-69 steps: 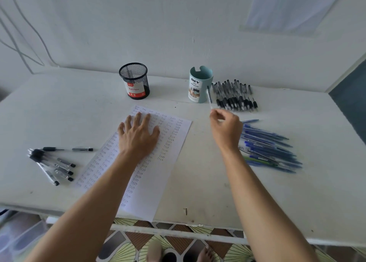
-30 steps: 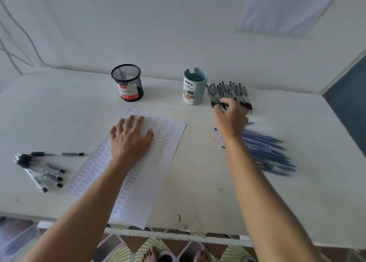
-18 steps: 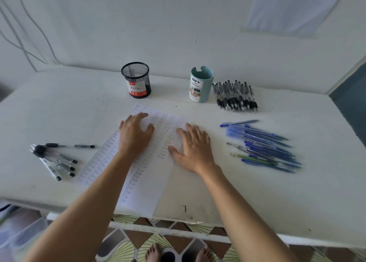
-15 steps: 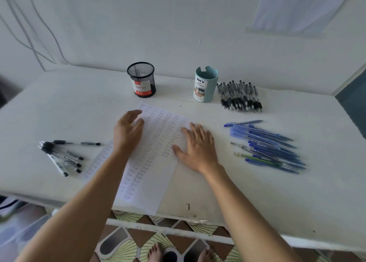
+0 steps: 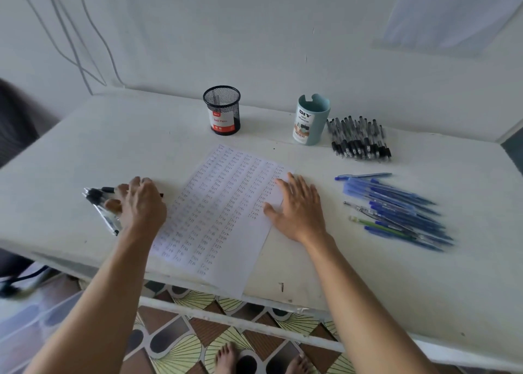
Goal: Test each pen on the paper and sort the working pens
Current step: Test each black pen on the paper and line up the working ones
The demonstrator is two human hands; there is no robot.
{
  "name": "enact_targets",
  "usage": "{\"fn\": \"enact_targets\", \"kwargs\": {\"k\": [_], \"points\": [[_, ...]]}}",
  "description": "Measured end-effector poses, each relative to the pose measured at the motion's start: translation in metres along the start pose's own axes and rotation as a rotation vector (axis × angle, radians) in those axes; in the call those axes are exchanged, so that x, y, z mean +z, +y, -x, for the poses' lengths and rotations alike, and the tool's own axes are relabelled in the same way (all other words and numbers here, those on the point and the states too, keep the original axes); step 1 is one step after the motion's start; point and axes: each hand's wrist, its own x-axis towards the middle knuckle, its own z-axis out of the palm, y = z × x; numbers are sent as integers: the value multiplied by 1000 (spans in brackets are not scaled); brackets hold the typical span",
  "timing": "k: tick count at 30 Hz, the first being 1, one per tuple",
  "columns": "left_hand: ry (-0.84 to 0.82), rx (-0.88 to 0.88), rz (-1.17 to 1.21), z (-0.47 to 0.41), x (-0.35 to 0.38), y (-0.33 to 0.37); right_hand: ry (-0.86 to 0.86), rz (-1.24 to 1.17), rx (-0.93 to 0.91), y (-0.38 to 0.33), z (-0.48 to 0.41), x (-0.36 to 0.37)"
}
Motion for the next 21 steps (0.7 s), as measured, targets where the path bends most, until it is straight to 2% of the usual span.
{"fn": "enact_targets", "kwargs": {"k": [5, 7, 10, 11, 16, 18, 21], "points": [[61, 36, 37, -5, -8, -3, -8, -4, -1, 1, 0, 1], [117, 135, 76, -5, -10, -1, -16, 0, -1, 1, 0, 1], [264, 373, 334, 2, -9, 15, -9, -6, 5, 1, 0, 1], [256, 419, 466, 5, -10, 24, -11, -23, 7, 1, 0, 0], [-174, 360, 1116, 26, -19, 66, -47, -10, 1, 1, 2, -2], [-362, 322, 1298, 29, -20, 77, -42, 18, -2, 1, 1, -2], [-459, 303, 1499, 37, -23, 96, -33, 19, -4, 1, 1, -1]]}}
